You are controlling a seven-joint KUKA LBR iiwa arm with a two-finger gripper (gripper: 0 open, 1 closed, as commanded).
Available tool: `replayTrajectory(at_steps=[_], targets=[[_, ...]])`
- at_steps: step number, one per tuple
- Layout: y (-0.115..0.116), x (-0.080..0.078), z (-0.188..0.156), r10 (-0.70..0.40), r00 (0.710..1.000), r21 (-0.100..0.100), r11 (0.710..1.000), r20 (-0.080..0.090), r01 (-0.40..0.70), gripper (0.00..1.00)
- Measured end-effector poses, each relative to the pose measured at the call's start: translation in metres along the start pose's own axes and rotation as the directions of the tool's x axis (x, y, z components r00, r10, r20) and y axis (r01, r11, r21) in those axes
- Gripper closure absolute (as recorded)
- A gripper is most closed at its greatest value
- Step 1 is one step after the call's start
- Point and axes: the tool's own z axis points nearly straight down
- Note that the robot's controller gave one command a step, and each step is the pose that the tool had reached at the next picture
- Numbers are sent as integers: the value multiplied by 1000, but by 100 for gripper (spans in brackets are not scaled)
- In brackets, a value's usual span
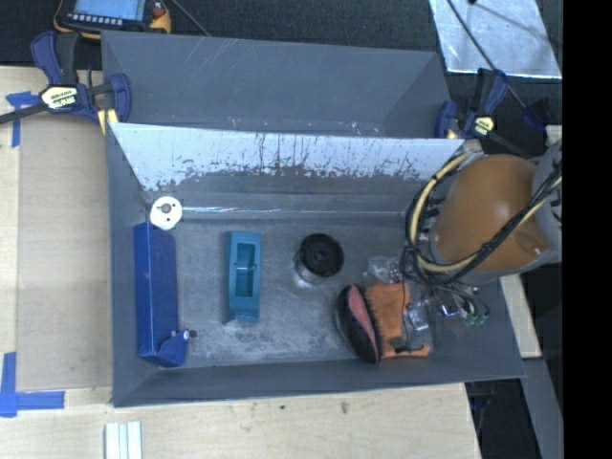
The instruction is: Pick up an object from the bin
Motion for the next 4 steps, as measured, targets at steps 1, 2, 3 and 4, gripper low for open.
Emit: replayTrajectory(at_steps=[1, 2, 3, 4], targets=[[-21, 10, -4, 87, 996, 1, 996, 4, -87, 0], [5, 9, 15, -166, 986, 2, 986, 3, 166, 0], [30, 5, 29, -426, 905, 2, 905, 3, 426, 100], [30, 5, 29, -426, 905, 2, 905, 3, 426, 100]])
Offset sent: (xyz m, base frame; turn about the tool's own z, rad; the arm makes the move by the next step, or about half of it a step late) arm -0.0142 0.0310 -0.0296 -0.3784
